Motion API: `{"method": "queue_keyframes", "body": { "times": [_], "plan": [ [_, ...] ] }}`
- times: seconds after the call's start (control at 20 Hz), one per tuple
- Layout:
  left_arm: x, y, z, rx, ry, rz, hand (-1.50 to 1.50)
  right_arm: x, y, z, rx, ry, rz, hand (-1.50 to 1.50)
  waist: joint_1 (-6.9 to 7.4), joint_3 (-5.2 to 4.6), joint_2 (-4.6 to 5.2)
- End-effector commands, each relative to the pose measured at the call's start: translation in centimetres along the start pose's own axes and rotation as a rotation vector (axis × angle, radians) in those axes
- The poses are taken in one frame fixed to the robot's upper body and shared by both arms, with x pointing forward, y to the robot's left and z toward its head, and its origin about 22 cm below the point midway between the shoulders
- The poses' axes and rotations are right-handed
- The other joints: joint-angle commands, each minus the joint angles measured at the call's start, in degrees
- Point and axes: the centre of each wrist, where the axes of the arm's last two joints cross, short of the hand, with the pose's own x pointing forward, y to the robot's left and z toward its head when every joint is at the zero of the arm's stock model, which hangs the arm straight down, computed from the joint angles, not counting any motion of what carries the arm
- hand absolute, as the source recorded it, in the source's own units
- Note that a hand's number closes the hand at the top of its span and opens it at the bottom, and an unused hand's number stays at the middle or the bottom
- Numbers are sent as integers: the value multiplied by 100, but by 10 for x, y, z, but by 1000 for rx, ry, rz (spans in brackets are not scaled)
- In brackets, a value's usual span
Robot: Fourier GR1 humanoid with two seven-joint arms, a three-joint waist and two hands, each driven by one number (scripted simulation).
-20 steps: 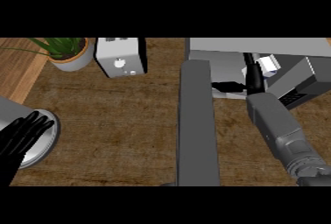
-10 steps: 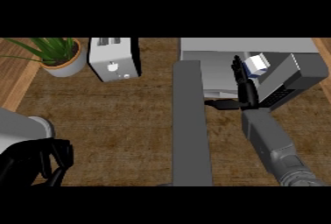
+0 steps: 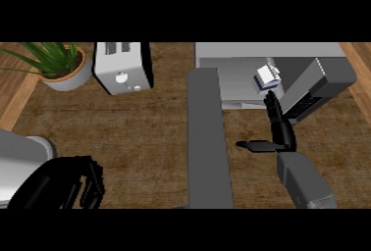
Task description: Pick up the milk, place it into the microwave and close the microwave
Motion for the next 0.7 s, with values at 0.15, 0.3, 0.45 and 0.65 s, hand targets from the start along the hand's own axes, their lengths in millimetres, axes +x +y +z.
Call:
{"method": "queue_keyframes", "body": {
  "times": [0.15, 0.3, 0.45, 0.65],
  "plan": [
    [6, -27, -39, -66, 7, -40, 150, -9, -20, 55, -21, 12, -24, -150, -124, -8, -33],
    [-11, -32, -57, -93, 18, -79, 150, -9, -29, 84, -40, 14, -31, -150, -137, -11, -21],
    [-11, -46, -80, -168, -2, -135, 150, -2, -42, 103, -37, 8, -14, -150, -132, -10, -14],
    [-46, -79, -108, -244, 58, -145, 150, 13, -62, 119, -35, -13, -1, -150, -202, -10, 6]
  ]
}}
